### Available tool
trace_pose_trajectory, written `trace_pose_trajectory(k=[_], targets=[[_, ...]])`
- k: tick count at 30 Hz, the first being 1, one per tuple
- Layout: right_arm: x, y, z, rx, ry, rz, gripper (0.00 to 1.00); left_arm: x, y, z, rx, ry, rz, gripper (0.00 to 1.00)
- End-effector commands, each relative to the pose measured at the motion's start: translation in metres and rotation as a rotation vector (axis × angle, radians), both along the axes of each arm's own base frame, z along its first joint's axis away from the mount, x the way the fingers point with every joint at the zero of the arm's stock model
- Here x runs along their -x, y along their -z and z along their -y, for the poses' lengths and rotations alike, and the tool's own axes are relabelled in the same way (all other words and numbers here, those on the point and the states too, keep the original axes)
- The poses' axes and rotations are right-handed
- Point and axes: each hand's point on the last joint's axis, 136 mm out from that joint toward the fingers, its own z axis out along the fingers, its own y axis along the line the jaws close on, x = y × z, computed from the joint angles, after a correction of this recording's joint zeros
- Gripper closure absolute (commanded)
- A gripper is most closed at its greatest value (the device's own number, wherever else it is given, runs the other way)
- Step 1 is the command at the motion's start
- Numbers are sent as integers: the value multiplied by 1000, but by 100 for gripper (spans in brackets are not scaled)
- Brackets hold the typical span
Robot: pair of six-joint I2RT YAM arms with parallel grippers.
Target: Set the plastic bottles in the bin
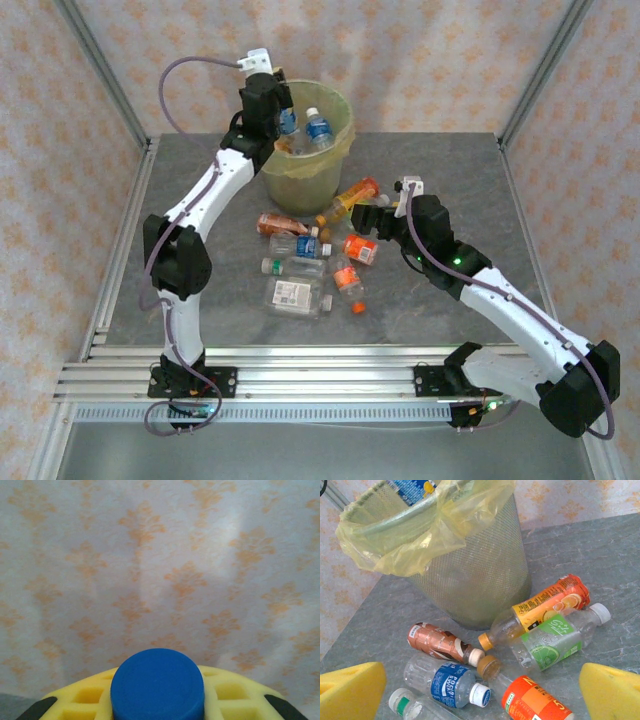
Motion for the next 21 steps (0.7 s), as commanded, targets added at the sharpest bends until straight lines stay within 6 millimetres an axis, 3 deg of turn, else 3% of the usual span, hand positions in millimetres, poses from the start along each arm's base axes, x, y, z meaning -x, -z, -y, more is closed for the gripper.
trace_pose_trajectory(k=[1,5,9,16,21], targets=[[-1,-6,4,-19,26,26,1,10,48,-33,-161,-139,-214,100],[-3,-8,3,-27,31,32,1,17,36,-41,-222,-170,-227,100],[-3,-9,4,-35,35,35,1,18,37,-42,-237,-178,-243,100],[-3,-6,3,-37,35,30,1,17,85,-28,-246,-137,-316,100],[-2,-8,4,-39,32,34,1,16,99,-18,-302,-184,-313,100]])
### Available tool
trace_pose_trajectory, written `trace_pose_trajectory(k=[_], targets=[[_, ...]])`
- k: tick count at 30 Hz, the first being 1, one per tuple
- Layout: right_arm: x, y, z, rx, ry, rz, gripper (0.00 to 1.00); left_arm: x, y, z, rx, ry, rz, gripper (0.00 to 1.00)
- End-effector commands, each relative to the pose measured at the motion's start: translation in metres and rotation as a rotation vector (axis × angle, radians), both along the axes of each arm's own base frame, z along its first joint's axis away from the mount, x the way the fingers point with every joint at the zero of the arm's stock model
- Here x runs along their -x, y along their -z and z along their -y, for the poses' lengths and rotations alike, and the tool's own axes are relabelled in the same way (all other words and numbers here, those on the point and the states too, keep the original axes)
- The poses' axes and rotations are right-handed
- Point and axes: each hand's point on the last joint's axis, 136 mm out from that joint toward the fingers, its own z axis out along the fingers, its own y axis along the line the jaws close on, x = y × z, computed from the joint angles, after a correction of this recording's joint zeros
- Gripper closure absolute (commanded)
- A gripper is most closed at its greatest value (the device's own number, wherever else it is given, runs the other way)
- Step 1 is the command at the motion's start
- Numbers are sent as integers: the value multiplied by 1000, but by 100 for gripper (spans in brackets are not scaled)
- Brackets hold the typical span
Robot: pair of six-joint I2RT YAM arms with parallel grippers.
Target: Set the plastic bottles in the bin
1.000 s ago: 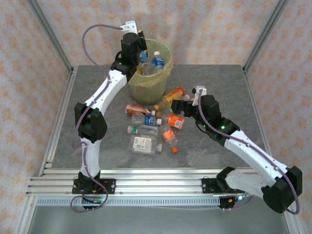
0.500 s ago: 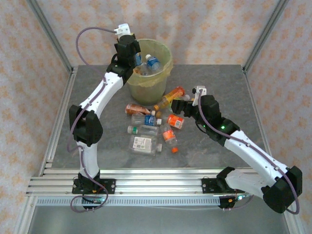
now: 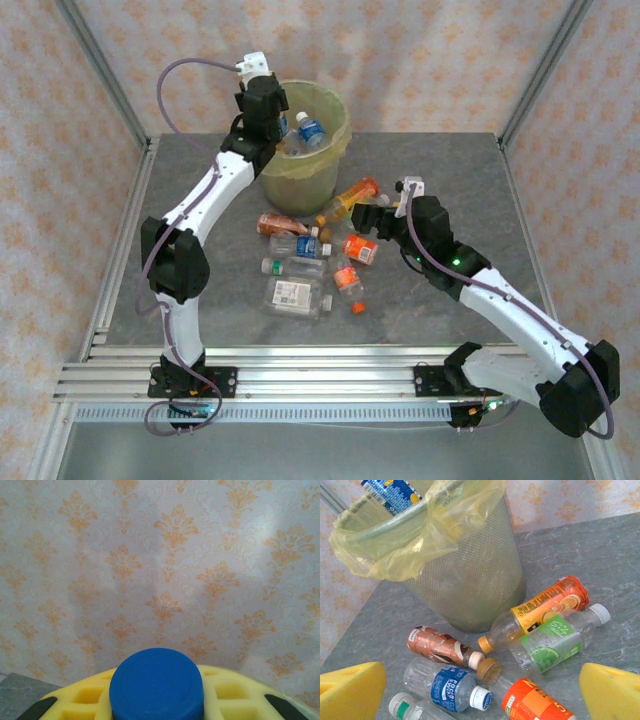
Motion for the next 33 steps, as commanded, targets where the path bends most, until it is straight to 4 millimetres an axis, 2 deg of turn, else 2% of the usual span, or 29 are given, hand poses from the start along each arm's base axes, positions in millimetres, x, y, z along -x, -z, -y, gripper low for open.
trace_pose_trajectory(k=[1,3,6,11,14,17,23,29,33], targets=[[0,-9,3,-24,17,29,1,1,94,-5,-244,-85,-289,100],[0,-10,3,-25,17,31,1,0,87,1,-269,-89,-262,100],[0,-11,3,-22,18,30,1,-3,64,4,-265,-86,-221,100],[1,-12,3,-15,13,28,1,-4,-10,8,-245,-67,-90,100],[1,-13,3,-18,14,30,1,-6,-39,6,-245,-74,-39,100],[1,-14,3,-22,12,35,1,-12,-43,3,-245,-81,-31,100],[1,-15,2,-13,9,35,1,-27,-32,-1,-242,-87,-26,100],[1,-14,1,-15,3,35,1,-41,-9,0,-225,-76,-45,100],[1,-11,1,-14,3,29,1,-46,13,-1,-221,-81,-82,100]])
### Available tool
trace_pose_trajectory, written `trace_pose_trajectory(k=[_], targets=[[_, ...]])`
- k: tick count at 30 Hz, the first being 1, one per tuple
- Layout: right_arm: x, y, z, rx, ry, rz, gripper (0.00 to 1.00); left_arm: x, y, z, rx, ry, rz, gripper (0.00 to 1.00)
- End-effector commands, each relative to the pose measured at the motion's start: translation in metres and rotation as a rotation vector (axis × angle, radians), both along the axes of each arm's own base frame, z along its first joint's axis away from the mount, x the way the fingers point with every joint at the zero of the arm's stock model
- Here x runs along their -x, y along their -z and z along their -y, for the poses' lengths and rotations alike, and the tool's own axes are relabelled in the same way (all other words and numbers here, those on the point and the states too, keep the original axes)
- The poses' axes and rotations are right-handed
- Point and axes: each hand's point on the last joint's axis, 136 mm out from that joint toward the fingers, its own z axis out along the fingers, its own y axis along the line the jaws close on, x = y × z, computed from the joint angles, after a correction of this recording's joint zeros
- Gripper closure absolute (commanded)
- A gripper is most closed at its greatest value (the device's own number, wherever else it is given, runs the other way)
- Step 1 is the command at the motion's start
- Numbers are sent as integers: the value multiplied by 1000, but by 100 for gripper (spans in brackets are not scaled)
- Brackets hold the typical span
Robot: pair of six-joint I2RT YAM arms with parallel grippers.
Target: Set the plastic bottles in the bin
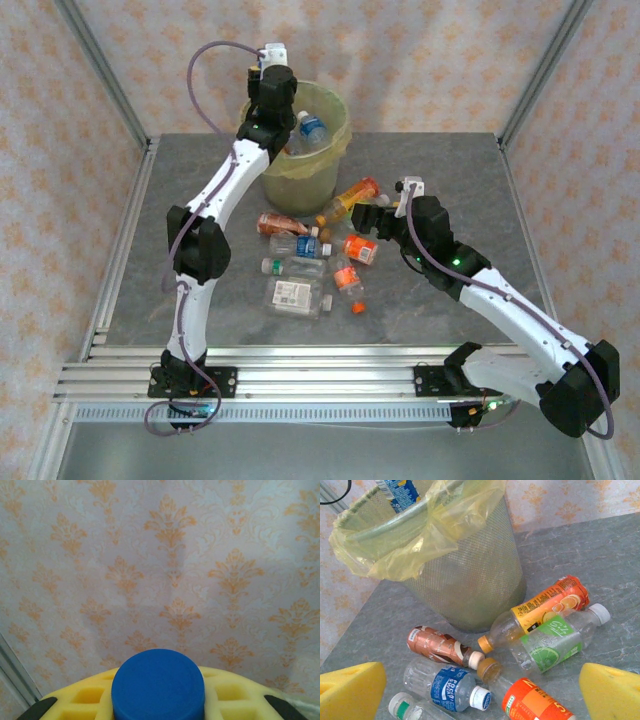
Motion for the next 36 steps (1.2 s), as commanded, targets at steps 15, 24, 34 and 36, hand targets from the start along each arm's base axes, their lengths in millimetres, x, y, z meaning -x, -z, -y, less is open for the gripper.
trace_pose_trajectory(k=[15,24,34,36], targets=[[2,-9,2,-14,4,23,1,3,85,-27,77,-92,-172,75],[2,-9,2,-13,8,24,1,9,32,-25,100,-46,-111,48],[1,-3,12,13,60,-2,1,51,-66,-28,214,34,-3,27],[1,0,16,25,76,-18,1,64,-79,-30,243,44,3,23]])
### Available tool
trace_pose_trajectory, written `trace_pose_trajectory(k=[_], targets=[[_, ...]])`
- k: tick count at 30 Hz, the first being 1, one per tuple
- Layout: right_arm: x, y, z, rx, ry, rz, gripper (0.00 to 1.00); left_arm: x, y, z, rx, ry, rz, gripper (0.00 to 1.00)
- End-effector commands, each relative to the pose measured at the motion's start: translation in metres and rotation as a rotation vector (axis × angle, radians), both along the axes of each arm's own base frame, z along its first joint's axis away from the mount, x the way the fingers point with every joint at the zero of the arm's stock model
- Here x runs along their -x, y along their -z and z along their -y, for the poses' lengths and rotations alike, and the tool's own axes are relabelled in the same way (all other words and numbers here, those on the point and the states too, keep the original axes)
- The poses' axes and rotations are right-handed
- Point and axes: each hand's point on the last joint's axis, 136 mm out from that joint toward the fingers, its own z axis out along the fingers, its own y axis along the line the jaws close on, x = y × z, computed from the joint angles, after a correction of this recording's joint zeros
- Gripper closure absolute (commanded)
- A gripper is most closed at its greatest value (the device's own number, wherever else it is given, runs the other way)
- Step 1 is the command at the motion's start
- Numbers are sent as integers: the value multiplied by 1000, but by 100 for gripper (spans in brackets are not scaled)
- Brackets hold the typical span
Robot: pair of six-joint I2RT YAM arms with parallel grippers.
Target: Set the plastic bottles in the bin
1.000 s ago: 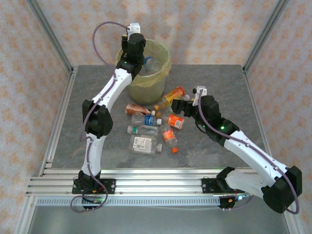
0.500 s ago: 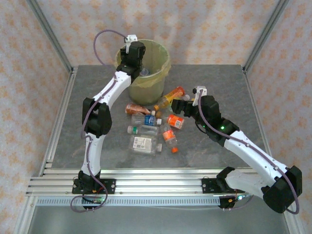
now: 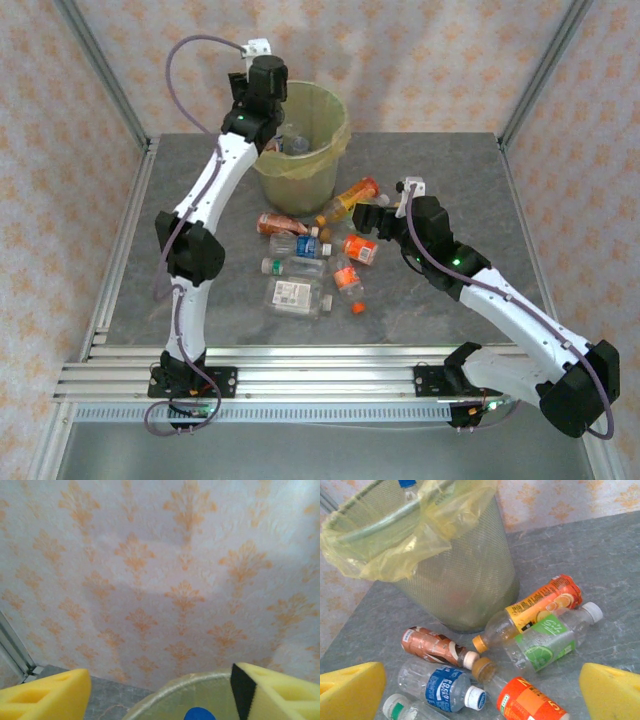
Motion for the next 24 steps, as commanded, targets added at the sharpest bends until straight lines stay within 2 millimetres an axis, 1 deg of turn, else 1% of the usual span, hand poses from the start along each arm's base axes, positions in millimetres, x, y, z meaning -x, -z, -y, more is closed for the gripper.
trace_pose_trajectory(k=[1,2,5,6,7,9,10,12,15,18,21,22,24], targets=[[2,-3,13,14,61,-14,1,45,-67,-14,89,18,76,20],[2,-2,15,22,75,-21,1,52,-72,-15,103,22,77,18],[3,3,24,45,116,-49,1,79,-88,-21,141,32,66,11],[4,5,28,53,135,-58,1,88,-89,-23,152,32,49,9],[4,7,32,60,158,-66,1,105,-97,-28,165,35,46,7],[5,13,41,77,206,-85,1,127,-97,-32,187,41,12,2],[5,15,47,88,233,-95,1,138,-93,-34,198,51,-12,0],[7,21,55,108,276,-115,1,162,-85,-36,227,70,-50,0],[10,29,65,148,324,-158,1,199,-62,-44,286,74,-70,0],[14,38,70,177,345,-206,1,237,-30,-56,381,50,-44,0],[18,46,72,199,350,-256,1,268,12,-65,471,23,-58,0],[20,49,72,210,345,-275,1,276,29,-66,493,15,-83,0],[23,55,72,223,337,-302,1,288,60,-65,526,7,-142,0]])
